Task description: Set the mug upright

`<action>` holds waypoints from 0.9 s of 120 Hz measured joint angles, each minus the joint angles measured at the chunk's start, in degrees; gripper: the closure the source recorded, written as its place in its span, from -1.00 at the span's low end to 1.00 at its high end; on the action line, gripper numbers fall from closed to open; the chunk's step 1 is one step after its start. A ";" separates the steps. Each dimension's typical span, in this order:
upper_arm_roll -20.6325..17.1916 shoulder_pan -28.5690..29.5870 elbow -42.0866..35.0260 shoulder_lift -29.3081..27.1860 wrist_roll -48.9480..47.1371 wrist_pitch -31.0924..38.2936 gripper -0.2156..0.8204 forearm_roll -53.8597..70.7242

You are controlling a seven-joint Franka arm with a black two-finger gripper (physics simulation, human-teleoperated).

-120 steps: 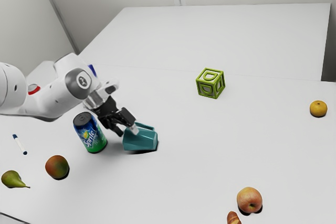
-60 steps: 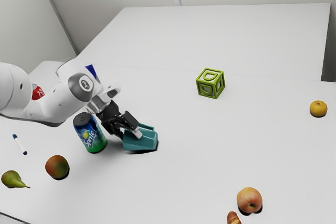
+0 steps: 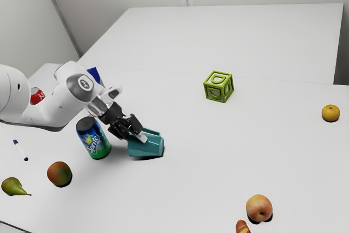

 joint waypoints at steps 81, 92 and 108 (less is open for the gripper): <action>-1.46 -0.97 1.89 -1.70 3.58 -2.98 0.86 -2.34; -2.58 -0.92 2.69 -1.67 3.42 -3.00 0.89 -1.30; -3.67 -1.21 4.08 -1.68 2.12 -3.27 0.89 2.49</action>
